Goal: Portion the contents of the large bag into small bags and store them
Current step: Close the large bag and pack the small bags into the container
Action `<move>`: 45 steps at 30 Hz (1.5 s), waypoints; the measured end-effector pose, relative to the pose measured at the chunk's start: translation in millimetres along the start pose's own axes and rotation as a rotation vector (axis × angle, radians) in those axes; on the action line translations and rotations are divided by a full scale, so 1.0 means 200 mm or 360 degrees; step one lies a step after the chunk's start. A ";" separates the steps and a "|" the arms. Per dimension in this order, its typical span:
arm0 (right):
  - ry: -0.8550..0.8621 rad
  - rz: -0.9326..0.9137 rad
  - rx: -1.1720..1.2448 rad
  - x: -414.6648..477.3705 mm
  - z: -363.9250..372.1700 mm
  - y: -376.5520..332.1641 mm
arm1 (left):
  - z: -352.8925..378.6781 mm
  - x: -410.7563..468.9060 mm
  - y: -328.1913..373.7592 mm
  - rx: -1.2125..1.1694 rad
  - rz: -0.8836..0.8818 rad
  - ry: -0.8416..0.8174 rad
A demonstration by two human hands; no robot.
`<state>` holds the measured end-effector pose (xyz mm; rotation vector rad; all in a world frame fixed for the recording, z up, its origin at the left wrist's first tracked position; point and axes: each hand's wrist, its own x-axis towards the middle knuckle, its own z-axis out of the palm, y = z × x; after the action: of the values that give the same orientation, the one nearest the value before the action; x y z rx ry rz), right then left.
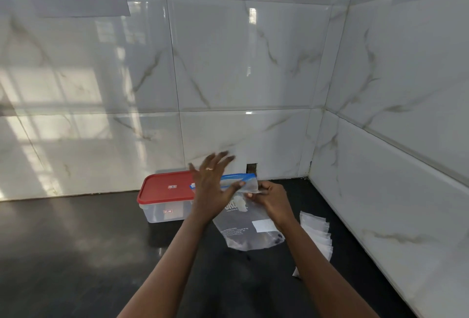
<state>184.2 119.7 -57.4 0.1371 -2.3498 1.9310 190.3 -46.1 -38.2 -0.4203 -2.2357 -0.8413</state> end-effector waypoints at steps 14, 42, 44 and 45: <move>-0.0166 0.0115 -0.0570 -0.11 -0.12 0.13 | -0.03 0.29 0.14 -0.0091 0.0118 0.0141; -0.0047 -0.0100 0.0627 0.01 -0.10 -0.20 | -0.03 0.06 -0.10 -0.1080 -0.1151 0.0035; -0.0067 -0.0088 0.0659 0.00 -0.10 -0.21 | -0.03 0.04 -0.10 -0.1210 -0.1155 0.0079; -0.0075 -0.0084 0.0657 0.00 -0.10 -0.21 | -0.03 0.04 -0.09 -0.1286 -0.1162 0.0147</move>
<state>189.9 131.2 -12.7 0.2726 -1.9162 2.3803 179.6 -63.1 -37.5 0.1157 -1.8653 -2.1063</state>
